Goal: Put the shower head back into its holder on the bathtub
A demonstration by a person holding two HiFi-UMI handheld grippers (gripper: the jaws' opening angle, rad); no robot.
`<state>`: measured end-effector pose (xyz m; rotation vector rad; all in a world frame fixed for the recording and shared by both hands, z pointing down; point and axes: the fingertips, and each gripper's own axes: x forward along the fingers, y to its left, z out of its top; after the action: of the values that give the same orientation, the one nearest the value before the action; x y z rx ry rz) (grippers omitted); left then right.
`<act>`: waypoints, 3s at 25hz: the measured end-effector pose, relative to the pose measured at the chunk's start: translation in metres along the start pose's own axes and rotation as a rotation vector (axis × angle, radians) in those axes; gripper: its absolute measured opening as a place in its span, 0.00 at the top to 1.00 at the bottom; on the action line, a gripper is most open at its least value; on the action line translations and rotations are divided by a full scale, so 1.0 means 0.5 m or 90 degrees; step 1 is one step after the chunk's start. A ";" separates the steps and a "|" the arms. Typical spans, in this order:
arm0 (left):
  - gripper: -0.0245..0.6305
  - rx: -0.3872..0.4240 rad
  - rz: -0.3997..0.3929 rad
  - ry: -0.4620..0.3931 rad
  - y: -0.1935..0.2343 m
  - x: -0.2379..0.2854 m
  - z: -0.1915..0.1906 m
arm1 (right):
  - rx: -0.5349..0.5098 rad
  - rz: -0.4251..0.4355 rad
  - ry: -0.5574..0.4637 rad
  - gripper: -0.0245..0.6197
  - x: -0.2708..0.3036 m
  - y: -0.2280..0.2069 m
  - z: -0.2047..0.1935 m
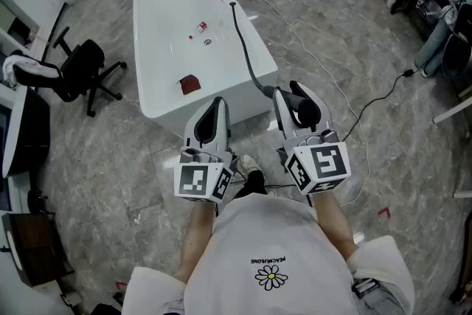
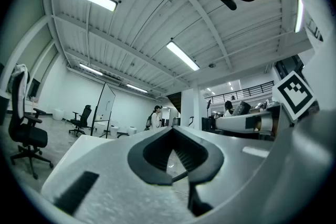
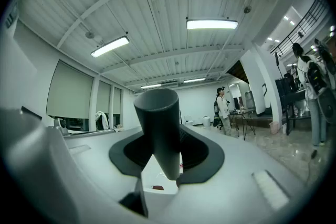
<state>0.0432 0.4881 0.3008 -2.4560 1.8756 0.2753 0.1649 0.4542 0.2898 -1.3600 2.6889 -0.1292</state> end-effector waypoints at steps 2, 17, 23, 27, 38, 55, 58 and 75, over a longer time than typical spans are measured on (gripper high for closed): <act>0.96 0.001 -0.002 0.007 0.000 0.008 -0.001 | 0.007 -0.001 0.002 0.76 0.007 -0.004 0.002; 0.96 -0.019 0.007 0.091 0.058 0.083 -0.125 | 0.050 0.000 0.053 0.76 0.128 -0.065 -0.064; 0.96 -0.019 0.014 0.130 0.192 0.202 -0.201 | 0.043 0.009 0.085 0.76 0.301 -0.106 -0.086; 0.96 -0.050 0.025 0.148 0.287 0.278 -0.242 | 0.022 -0.007 0.090 0.76 0.411 -0.136 -0.062; 0.77 -0.106 -0.068 0.244 0.320 0.480 -0.404 | 0.004 0.002 0.035 0.77 0.642 -0.190 0.036; 0.67 -0.126 0.017 0.395 0.397 0.859 -0.664 | 0.073 0.153 -0.022 0.77 0.964 -0.390 0.160; 0.67 -0.129 0.016 0.434 0.402 0.892 -0.720 | 0.080 0.168 -0.027 0.77 0.989 -0.409 0.174; 0.87 -0.076 0.052 0.475 0.619 0.960 -0.783 | 0.052 0.137 -0.096 0.78 1.049 -0.339 0.275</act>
<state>-0.0866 -0.1067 0.6307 -2.8073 2.2428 -0.6401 0.0126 -0.0718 0.1378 -1.0073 2.6497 -0.1086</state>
